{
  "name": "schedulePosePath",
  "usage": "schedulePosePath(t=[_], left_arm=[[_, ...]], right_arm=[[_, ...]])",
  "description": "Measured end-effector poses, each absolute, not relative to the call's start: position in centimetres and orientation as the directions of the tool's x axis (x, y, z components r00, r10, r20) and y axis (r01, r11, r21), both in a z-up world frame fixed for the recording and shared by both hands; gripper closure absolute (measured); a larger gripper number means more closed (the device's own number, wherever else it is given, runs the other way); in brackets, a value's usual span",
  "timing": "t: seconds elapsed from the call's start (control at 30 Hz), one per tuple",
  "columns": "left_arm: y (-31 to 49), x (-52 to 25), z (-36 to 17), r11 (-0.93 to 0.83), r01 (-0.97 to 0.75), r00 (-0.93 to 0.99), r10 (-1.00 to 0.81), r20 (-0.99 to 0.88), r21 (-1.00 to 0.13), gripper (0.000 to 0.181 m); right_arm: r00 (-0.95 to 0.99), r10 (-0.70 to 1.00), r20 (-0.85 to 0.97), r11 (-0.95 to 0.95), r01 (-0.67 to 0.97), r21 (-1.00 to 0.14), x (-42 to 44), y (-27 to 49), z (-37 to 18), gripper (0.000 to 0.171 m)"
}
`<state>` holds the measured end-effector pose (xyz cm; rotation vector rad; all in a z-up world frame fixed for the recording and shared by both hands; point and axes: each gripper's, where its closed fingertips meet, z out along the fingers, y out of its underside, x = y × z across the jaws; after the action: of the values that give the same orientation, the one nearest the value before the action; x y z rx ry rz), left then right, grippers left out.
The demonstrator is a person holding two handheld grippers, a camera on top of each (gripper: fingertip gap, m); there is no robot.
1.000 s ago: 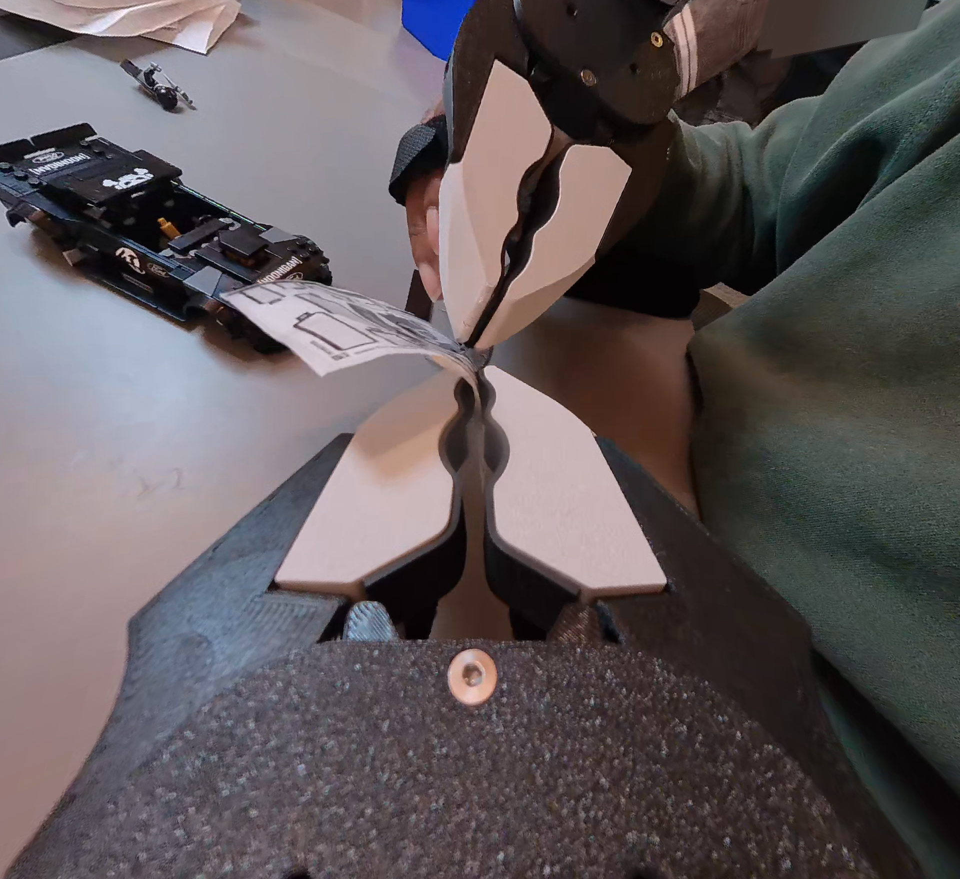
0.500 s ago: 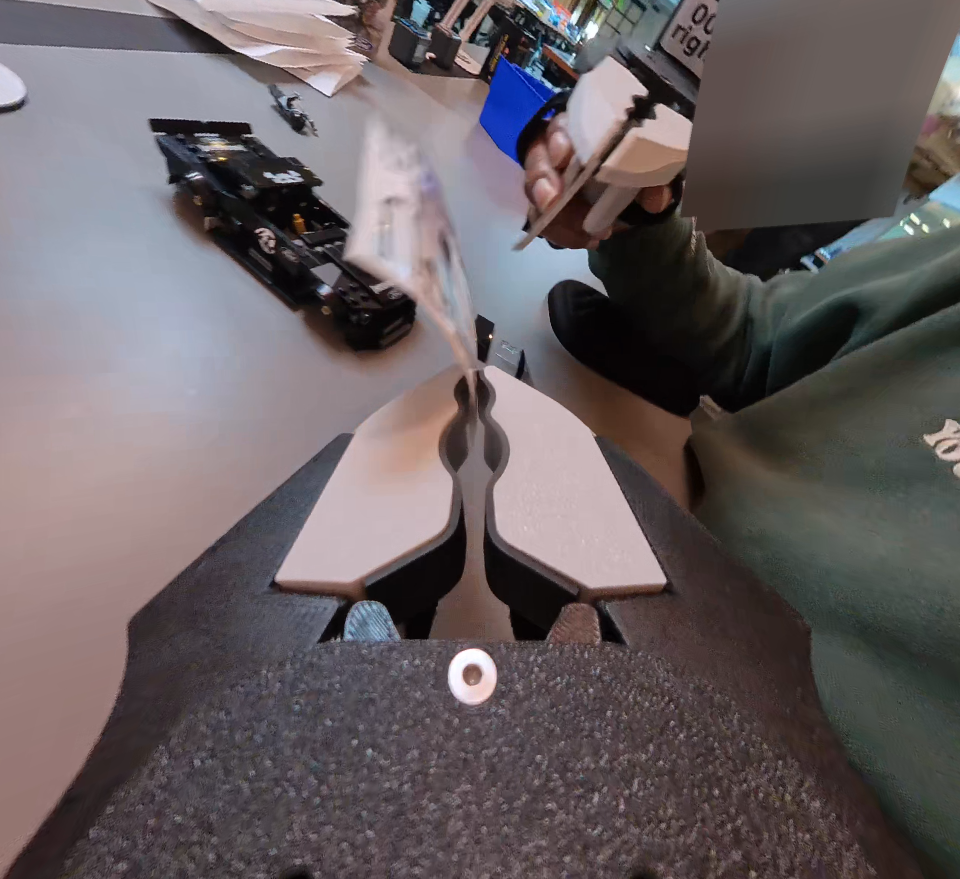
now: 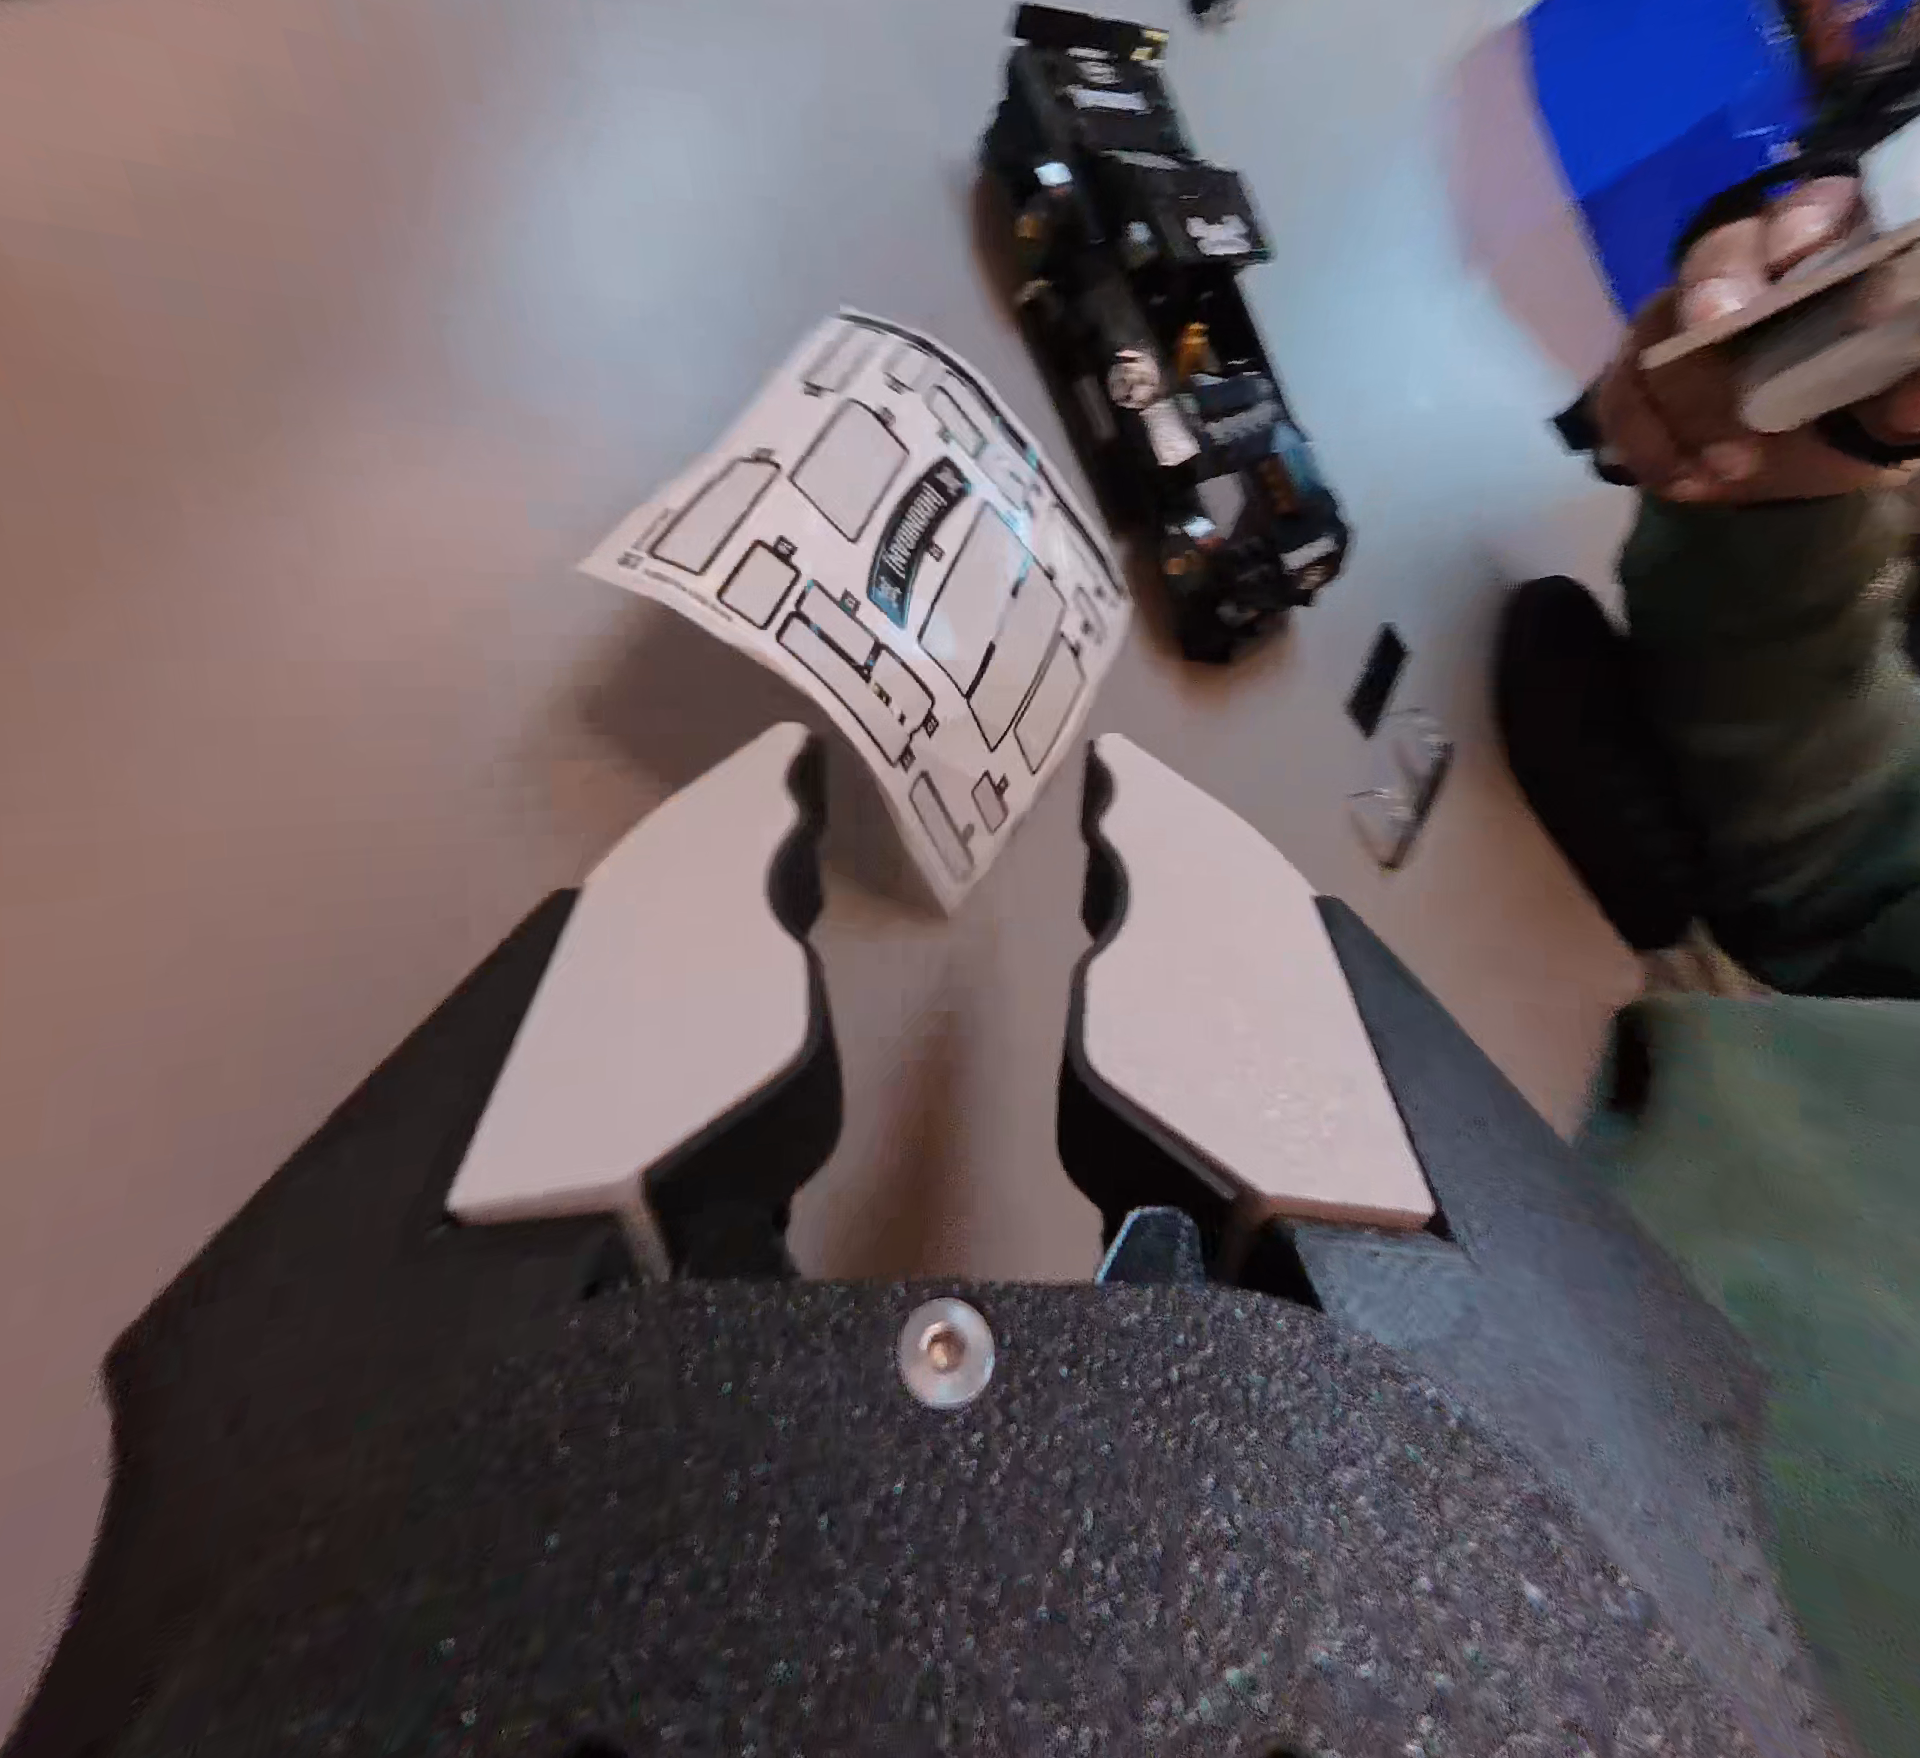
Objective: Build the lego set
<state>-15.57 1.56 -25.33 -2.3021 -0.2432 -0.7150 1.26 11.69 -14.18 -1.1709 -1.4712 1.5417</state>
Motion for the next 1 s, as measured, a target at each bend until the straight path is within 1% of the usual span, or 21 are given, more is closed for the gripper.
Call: schedulePosePath(t=[0.07, 0.1, 0.17, 0.2, 0.27, 0.33, 0.4, 0.47, 0.53, 0.57, 0.6, 0.67, 0.77, 0.8, 0.83, 0.87, 1.0], left_arm=[[1.7, -17.0, -25.3, -0.723, 0.345, 0.884, 0.035, 0.467, -0.599, 0.112], [1.7, -17.7, -25.0, -0.706, 0.325, 0.913, 0.062, 0.403, -0.629, 0.106], [2.0, -19.0, -23.7, -0.656, 0.252, 0.963, 0.100, 0.250, -0.711, 0.103], [2.3, -18.8, -22.6, -0.627, 0.197, 0.979, 0.082, 0.188, -0.754, 0.101], [3.0, -16.5, -21.3, -0.593, 0.113, 0.989, -0.012, 0.149, -0.798, 0.102], [3.9, -13.2, -21.3, -0.584, 0.050, 0.983, -0.116, 0.145, -0.810, 0.103], [4.7, -10.2, -22.5, -0.597, -0.029, 0.971, -0.207, 0.119, -0.802, 0.104], [5.2, -8.6, -24.5, -0.627, -0.153, 0.959, -0.281, 0.039, -0.764, 0.103], [5.5, -8.7, -26.3, -0.655, -0.289, 0.937, -0.342, -0.068, -0.698, 0.104], [5.7, -8.7, -26.9, -0.659, -0.323, 0.925, -0.373, -0.078, -0.680, 0.110], [6.0, -8.9, -27.1, -0.663, -0.311, 0.925, -0.375, -0.058, -0.681, 0.114], [6.5, -9.5, -27.3, -0.686, -0.227, 0.934, -0.353, 0.044, -0.692, 0.131], [7.0, -11.0, -27.0, -0.700, -0.060, 0.942, -0.275, 0.191, -0.711, 0.148], [6.9, -11.9, -27.5, -0.718, -0.044, 0.950, -0.244, 0.193, -0.694, 0.155], [6.6, -12.8, -28.2, -0.742, -0.063, 0.959, -0.230, 0.165, -0.668, 0.161], [6.4, -13.6, -28.4, -0.739, -0.078, 0.965, -0.225, 0.136, -0.669, 0.169], [4.6, -16.4, -28.5, -0.778, -0.058, 0.982, -0.156, 0.103, -0.625, 0.176]], right_arm=[[-0.320, 0.937, -0.142, -0.113, 0.107, -0.988, 1.5, 12.4, -14.7, 0.171], [-0.308, 0.941, -0.142, -0.112, 0.112, -0.987, 1.6, 12.7, -14.9, 0.171], [-0.288, 0.947, -0.144, -0.115, 0.116, -0.987, 1.8, 13.3, -15.2, 0.171], [-0.277, 0.950, -0.144, -0.117, 0.114, -0.987, 1.9, 13.6, -15.3, 0.171], [-0.259, 0.955, -0.145, -0.119, 0.114, -0.986, 2.1, 14.1, -15.5, 0.171], [-0.242, 0.960, -0.142, -0.117, 0.115, -0.987, 2.2, 14.6, -15.7, 0.171], [-0.222, 0.966, -0.135, -0.111, 0.117, -0.987, 2.5, 15.0, -15.9, 0.171], [-0.214, 0.968, -0.133, -0.109, 0.122, -0.987, 2.6, 15.2, -16.3, 0.171], [-0.215, 0.967, -0.136, -0.110, 0.129, -0.985, 2.8, 15.2, -16.5, 0.171], [-0.217, 0.966, -0.138, -0.111, 0.132, -0.985, 2.8, 15.1, -16.6, 0.171], [-0.220, 0.965, -0.139, -0.111, 0.135, -0.985, 2.8, 15.0, -16.7, 0.171], [-0.226, 0.964, -0.141, -0.112, 0.136, -0.984, 2.8, 14.8, -16.7, 0.171], [-0.232, 0.960, -0.157, -0.129, 0.132, -0.983, 2.8, 14.8, -16.6, 0.171], [-0.232, 0.959, -0.160, -0.132, 0.133, -0.982, 2.8, 14.9, -16.6, 0.171], [-0.232, 0.959, -0.163, -0.134, 0.134, -0.982, 2.8, 14.9, -16.7, 0.171], [-0.231, 0.959, -0.164, -0.135, 0.138, -0.981, 2.8, 14.9, -16.8, 0.171], [-0.230, 0.959, -0.166, -0.135, 0.147, -0.980, 2.7, 14.9, -17.1, 0.171]])
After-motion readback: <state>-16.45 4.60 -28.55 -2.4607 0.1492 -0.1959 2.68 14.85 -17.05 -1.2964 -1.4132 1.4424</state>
